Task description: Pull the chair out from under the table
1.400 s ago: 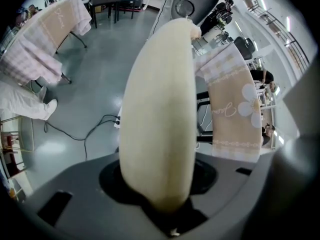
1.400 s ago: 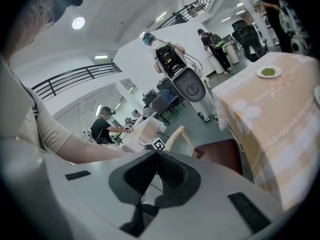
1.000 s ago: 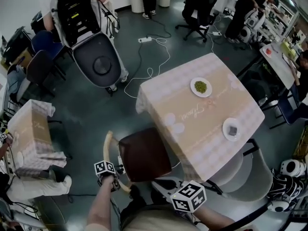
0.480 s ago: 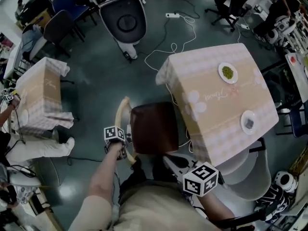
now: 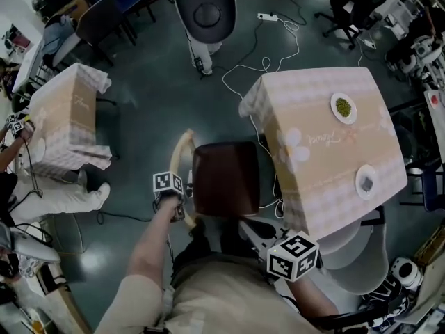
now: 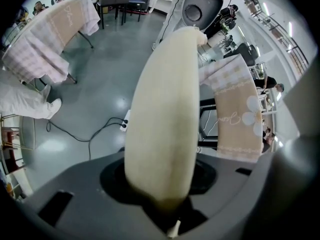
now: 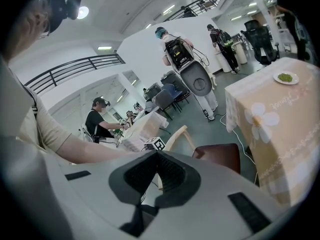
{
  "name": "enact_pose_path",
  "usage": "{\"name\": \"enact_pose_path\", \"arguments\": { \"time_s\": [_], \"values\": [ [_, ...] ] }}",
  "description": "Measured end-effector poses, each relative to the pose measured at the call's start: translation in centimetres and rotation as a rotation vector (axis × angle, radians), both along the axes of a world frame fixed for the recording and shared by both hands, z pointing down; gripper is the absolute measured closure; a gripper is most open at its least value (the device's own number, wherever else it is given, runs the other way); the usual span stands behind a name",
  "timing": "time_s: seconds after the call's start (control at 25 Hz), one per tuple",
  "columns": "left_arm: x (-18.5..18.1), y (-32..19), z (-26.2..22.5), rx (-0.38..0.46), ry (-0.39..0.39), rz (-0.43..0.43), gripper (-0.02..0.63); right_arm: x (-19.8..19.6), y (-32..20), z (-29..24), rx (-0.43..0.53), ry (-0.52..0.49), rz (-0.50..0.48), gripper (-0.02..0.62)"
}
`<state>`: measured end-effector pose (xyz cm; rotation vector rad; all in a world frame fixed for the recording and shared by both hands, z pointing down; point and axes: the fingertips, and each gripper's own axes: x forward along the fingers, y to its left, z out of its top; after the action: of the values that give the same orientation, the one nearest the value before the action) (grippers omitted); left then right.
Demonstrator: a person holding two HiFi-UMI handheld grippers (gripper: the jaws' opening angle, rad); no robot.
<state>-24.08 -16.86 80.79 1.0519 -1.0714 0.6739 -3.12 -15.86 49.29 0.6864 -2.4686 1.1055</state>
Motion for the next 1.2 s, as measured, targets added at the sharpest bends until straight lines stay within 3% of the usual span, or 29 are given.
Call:
{"name": "enact_pose_path", "arguments": {
  "time_s": [1.2],
  "values": [
    [-5.2, 1.5, -0.1, 0.022, -0.011, -0.094, 0.428, -3.8, 0.7, 0.1, -0.003, 0.007, -0.092, 0.586]
  ]
}}
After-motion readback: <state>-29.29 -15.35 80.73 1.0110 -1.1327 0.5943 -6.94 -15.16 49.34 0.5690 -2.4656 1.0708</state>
